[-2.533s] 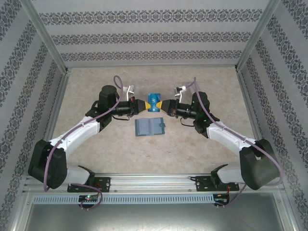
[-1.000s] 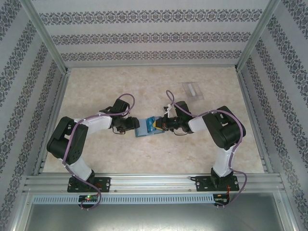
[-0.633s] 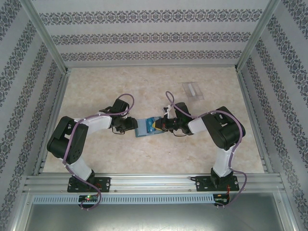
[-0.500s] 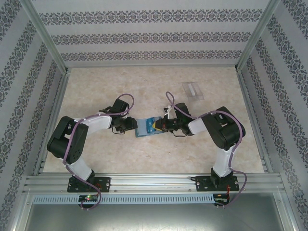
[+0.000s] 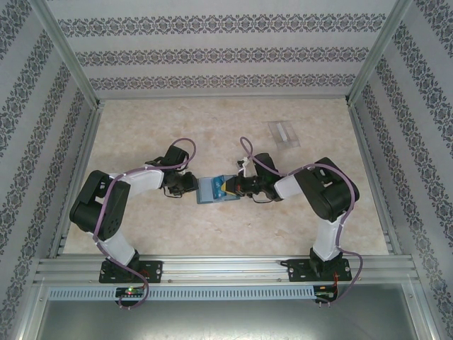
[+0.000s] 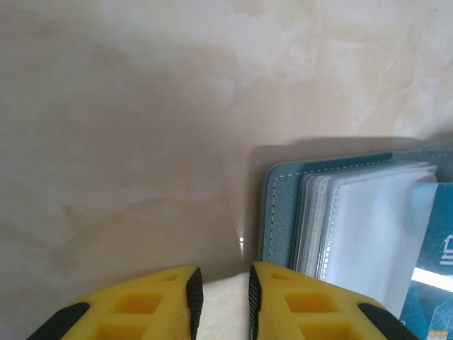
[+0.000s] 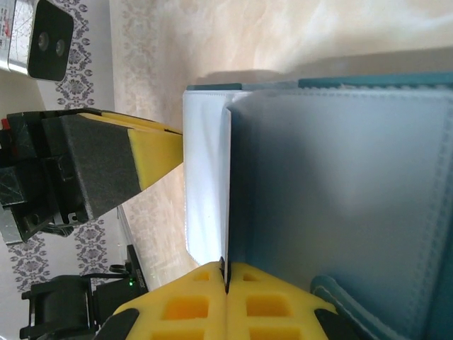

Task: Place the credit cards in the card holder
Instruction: Insert the credit card into the card slot.

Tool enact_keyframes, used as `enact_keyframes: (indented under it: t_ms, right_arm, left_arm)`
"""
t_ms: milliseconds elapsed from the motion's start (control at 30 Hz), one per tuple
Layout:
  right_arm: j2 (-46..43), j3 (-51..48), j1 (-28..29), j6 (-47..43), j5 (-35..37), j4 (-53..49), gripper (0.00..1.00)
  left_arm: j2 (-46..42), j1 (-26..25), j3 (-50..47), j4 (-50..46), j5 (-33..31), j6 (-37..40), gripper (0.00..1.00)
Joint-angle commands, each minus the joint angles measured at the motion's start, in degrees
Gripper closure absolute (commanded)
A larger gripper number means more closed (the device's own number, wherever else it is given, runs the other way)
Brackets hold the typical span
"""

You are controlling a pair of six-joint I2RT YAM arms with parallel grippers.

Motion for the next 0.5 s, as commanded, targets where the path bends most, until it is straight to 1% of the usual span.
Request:
enact_keyframes:
  t_ms: [0, 133, 333, 400, 467]
  right_arm:
    - [1.6, 1.5, 0.9, 0.5, -1.2, 0.3, 1.0]
    - [2.3, 2.4, 2.0, 1.3, -0.6, 0.5, 1.0]
    - [2.1, 1.4, 4.7, 6.6, 6.7, 2.1, 0.98]
    - [1.9, 1.3, 5.4, 7.7, 7.9, 2.2, 0.93]
    - [1.4, 1.0, 5.6, 8.3, 8.7, 2.2, 0.84]
  left_arm:
    - [6.2, -2.1, -0.3, 8.0, 6.7, -0.5, 0.72]
    - [6.5, -2.1, 0.1, 8.4, 7.4, -0.9, 0.78]
    - [6.8, -2.1, 0.1, 9.3, 8.4, -1.9, 0.79]
    - [6.8, -2.1, 0.1, 8.9, 8.1, -1.6, 0.79]
    - [6.9, -2.1, 0.2, 8.1, 7.9, -1.4, 0.79]
